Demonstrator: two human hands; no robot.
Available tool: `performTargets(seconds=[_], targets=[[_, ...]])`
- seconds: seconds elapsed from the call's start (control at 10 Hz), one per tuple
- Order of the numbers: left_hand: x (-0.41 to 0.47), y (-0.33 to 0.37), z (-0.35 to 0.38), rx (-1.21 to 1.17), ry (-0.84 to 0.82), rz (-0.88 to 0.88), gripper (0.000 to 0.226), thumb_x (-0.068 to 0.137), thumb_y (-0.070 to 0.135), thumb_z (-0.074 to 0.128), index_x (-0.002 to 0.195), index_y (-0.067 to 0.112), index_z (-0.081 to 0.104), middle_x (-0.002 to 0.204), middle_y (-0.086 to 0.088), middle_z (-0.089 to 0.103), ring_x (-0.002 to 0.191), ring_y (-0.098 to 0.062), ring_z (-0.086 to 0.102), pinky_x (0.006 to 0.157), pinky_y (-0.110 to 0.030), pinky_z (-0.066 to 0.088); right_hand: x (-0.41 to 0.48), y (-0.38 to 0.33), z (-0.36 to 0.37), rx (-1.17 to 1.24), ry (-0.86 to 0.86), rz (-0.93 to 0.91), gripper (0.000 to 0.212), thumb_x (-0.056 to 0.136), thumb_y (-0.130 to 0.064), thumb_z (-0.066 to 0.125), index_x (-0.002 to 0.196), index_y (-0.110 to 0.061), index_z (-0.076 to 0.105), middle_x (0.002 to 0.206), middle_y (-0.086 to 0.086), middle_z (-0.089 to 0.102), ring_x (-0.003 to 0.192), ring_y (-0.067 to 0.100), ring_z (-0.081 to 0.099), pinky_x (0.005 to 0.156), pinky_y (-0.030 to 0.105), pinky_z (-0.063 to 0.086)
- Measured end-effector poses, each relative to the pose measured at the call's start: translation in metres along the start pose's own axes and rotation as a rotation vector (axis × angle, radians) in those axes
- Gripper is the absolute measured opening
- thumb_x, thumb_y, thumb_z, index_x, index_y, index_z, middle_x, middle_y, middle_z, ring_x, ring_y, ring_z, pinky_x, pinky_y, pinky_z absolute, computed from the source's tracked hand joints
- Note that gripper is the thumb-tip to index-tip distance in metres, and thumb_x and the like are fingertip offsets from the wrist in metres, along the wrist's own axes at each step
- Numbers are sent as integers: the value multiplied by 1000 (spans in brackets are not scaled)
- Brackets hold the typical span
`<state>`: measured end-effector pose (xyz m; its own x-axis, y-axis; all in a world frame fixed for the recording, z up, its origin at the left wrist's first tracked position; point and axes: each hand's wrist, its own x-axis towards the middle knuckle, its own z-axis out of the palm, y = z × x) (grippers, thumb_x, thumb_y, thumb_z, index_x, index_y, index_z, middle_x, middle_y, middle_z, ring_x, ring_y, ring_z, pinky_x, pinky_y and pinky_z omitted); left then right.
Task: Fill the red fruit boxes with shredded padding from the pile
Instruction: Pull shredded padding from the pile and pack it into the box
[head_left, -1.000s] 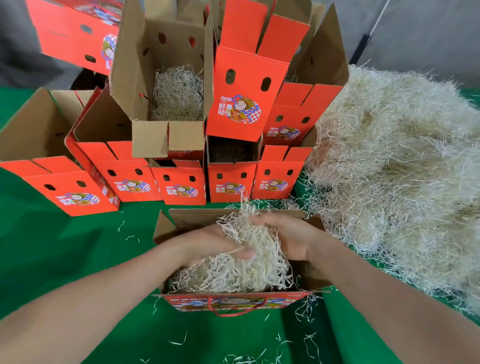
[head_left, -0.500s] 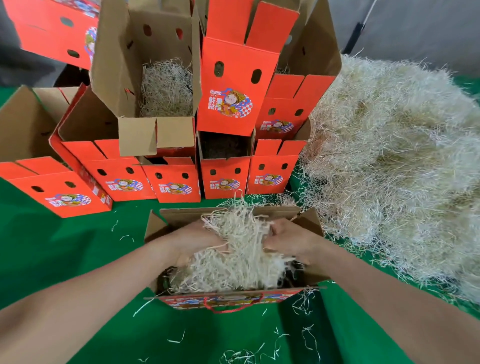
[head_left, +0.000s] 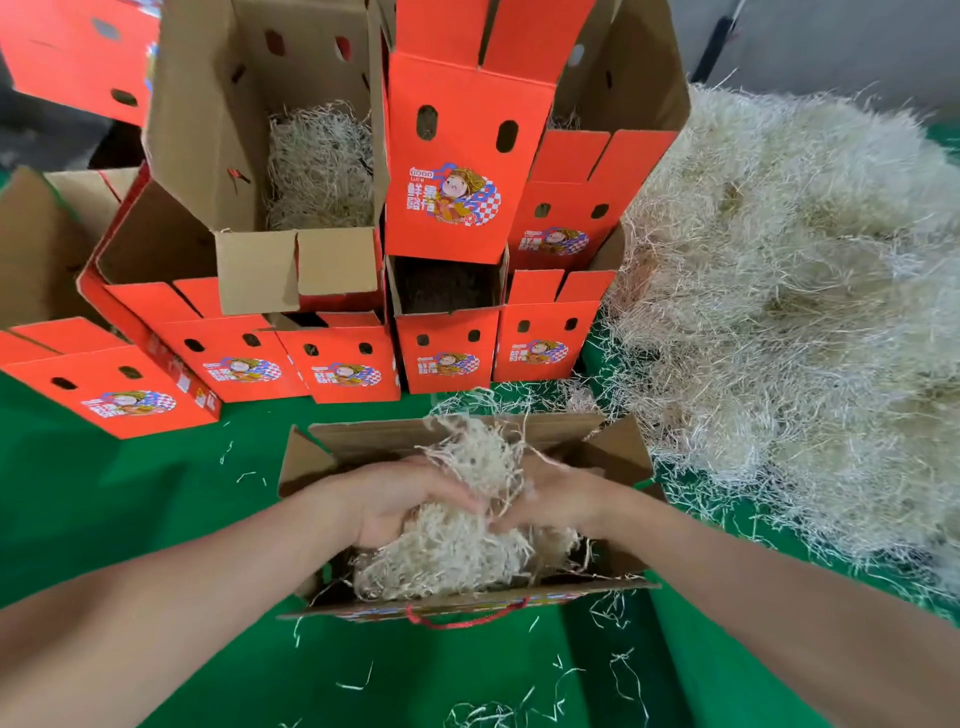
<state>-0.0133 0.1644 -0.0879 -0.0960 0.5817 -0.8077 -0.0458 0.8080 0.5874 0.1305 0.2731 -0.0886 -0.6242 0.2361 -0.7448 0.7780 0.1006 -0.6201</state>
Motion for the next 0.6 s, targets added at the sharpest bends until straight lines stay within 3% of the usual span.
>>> performTargets(seconds=[0.1, 0.2, 0.3, 0.4, 0.5, 0.6], targets=[[6, -17, -28, 218, 193, 17, 33, 72, 5, 70, 102, 7, 56, 85, -1, 52, 88, -19, 51, 77, -27, 39, 4, 13, -19, -188, 124, 47, 50, 85, -17, 65, 126, -4, 40, 108, 6, 56, 86, 12, 57, 67, 11, 43], [11, -28, -47, 426, 389, 16, 10, 78, 15, 61, 86, 11, 55, 77, -3, 52, 70, -17, 50, 58, -23, 35, 6, 23, -32, -450, 195, 94, 40, 90, -11, 51, 128, -4, 40, 90, 4, 57, 65, 13, 56, 49, 15, 44], [28, -22, -33, 528, 262, 36, 22, 86, 29, 59, 97, 11, 55, 86, -3, 51, 74, -16, 49, 64, -25, 38, 21, 13, -20, -685, 83, 2, 17, 94, -8, 44, 103, 2, 53, 80, 9, 56, 63, 18, 55, 44, 10, 36], [51, -13, -10, 688, 151, 85, 11, 93, 20, 46, 97, 13, 53, 93, -1, 49, 81, -13, 47, 68, -25, 38, 46, 11, -13, -785, 11, -30, 22, 93, -2, 42, 112, 3, 53, 76, 5, 52, 59, 12, 47, 49, 14, 38], [67, -11, 2, 810, 146, -21, 28, 97, 16, 35, 114, 3, 51, 89, 0, 43, 71, -9, 43, 59, -19, 34, 69, 12, -9, -808, -10, 12, 35, 93, -21, 50, 124, -6, 52, 115, 13, 58, 85, 19, 49, 76, 29, 39], [88, -16, 2, 840, 94, -108, 40, 98, 8, 29, 136, -3, 37, 111, -10, 52, 89, -13, 55, 76, -25, 48, 86, 18, -5, -829, -52, 52, 33, 93, -19, 49, 121, -4, 54, 122, 17, 56, 86, 18, 41, 76, 31, 35]])
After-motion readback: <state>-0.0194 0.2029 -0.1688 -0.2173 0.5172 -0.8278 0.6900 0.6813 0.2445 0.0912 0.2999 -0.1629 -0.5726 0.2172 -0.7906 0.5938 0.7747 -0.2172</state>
